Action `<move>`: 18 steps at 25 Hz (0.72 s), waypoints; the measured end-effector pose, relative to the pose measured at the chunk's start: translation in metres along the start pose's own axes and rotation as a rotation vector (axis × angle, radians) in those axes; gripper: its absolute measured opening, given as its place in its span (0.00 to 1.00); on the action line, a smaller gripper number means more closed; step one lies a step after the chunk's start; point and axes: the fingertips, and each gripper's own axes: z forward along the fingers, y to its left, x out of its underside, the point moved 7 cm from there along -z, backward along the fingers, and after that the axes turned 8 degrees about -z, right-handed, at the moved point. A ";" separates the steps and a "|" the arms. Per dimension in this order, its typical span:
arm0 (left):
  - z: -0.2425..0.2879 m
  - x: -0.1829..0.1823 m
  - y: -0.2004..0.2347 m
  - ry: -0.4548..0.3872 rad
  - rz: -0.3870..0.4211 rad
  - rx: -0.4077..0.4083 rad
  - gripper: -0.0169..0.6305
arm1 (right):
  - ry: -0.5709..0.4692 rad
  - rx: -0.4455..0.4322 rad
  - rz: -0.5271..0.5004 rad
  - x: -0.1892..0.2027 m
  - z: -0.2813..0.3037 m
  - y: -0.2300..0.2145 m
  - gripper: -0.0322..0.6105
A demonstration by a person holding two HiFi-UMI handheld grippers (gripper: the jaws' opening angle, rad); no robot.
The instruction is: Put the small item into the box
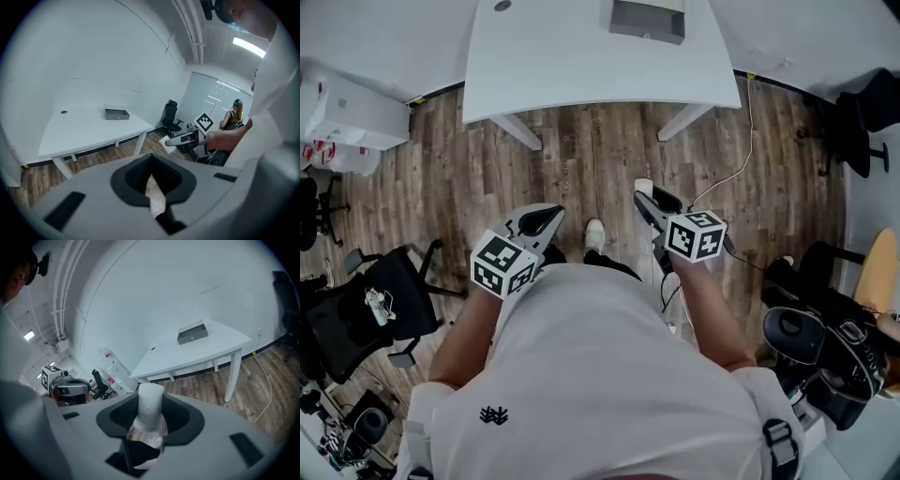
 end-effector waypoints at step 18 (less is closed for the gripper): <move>0.081 -0.127 0.128 -0.008 0.068 0.237 0.04 | -0.103 0.216 0.111 -0.129 0.062 -0.066 0.30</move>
